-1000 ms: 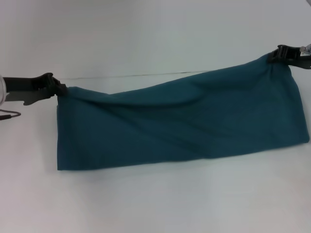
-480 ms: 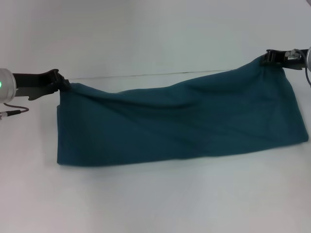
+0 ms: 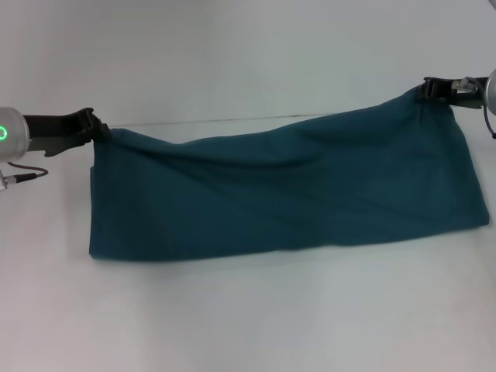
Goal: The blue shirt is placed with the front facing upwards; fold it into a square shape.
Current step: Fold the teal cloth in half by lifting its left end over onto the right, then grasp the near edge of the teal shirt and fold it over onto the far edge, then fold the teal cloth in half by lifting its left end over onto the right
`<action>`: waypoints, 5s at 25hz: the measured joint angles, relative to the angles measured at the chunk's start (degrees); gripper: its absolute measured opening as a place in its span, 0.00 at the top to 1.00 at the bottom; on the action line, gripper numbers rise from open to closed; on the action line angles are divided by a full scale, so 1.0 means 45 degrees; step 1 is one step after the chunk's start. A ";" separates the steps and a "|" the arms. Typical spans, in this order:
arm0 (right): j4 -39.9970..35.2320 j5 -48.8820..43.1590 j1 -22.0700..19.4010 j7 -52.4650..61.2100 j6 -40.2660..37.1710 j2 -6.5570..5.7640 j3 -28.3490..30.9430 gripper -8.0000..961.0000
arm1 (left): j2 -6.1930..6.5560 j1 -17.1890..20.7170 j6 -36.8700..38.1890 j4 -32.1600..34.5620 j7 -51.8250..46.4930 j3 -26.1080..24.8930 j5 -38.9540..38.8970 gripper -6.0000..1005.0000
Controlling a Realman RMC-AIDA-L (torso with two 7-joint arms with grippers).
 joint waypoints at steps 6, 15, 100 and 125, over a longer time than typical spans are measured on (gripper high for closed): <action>0.0097 -0.0023 0.0028 0.0010 0.0294 0.0002 -0.0336 0.90 | -0.0041 -0.0007 -0.0124 -0.0032 0.0001 0.0100 -0.0031 0.96; 0.0186 -0.0054 0.0027 0.0046 0.0218 -0.0081 -0.0363 0.90 | -0.0142 -0.0005 -0.0494 0.0040 0.0179 0.0083 -0.0204 0.95; -0.1590 0.5183 -0.4972 -0.5218 -1.1781 -0.0389 0.2047 0.08 | -0.0724 0.4022 0.5610 0.2612 0.1654 0.0123 -0.3765 0.06; -0.1450 0.5159 -0.5128 -0.5313 -1.1643 -0.0412 0.1966 0.08 | -0.1946 0.3789 0.1318 0.0493 0.0688 0.0278 -0.3984 0.06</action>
